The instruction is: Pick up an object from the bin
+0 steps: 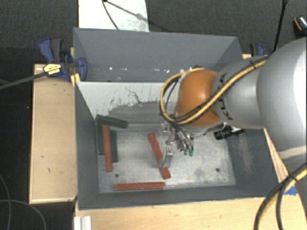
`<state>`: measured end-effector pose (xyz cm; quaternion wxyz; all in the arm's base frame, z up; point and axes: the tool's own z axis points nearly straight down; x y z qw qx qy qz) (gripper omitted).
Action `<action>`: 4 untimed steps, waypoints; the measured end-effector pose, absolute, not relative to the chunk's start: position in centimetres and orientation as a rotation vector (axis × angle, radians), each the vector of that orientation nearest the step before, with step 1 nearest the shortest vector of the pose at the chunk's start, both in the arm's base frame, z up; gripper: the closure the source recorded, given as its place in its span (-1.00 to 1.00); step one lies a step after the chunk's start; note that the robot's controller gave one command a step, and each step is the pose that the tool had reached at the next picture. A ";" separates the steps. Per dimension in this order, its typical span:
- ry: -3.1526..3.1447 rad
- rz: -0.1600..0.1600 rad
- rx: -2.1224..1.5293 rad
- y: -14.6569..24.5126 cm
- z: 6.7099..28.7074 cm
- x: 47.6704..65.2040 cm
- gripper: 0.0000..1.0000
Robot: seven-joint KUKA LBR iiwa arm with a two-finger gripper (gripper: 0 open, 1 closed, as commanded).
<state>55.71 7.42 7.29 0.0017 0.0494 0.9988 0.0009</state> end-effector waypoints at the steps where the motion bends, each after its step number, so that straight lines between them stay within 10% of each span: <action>1: 3.083 0.002 0.613 11.3 7.1 54.6 -1.00; 2: 3.082 0.001 0.617 11.2 7.1 54.6 1.00; 4: 3.044 0.011 0.743 17.1 24.4 53.6 1.00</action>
Offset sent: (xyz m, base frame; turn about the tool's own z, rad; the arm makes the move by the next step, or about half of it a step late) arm -0.0112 0.0374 -0.0019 0.2955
